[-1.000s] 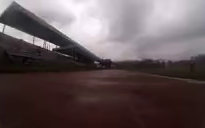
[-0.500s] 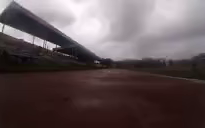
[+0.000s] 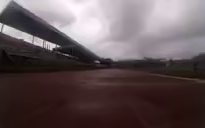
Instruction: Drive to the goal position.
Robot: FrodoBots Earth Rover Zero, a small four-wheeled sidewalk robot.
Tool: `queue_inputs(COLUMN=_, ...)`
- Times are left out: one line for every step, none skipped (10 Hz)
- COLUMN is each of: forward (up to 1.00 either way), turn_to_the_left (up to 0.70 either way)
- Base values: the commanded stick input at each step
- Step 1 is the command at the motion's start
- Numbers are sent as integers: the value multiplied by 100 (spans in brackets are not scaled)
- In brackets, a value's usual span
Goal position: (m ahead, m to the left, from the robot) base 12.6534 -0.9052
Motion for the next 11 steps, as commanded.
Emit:
queue_inputs(forward=50, turn_to_the_left=-37)
queue_inputs(forward=50, turn_to_the_left=-6)
queue_inputs(forward=50, turn_to_the_left=0)
queue_inputs(forward=50, turn_to_the_left=0)
queue_inputs(forward=50, turn_to_the_left=0)
queue_inputs(forward=50, turn_to_the_left=0)
queue_inputs(forward=50, turn_to_the_left=0)
queue_inputs(forward=50, turn_to_the_left=0)
queue_inputs(forward=50, turn_to_the_left=0)
queue_inputs(forward=50, turn_to_the_left=0)
queue_inputs(forward=50, turn_to_the_left=0)
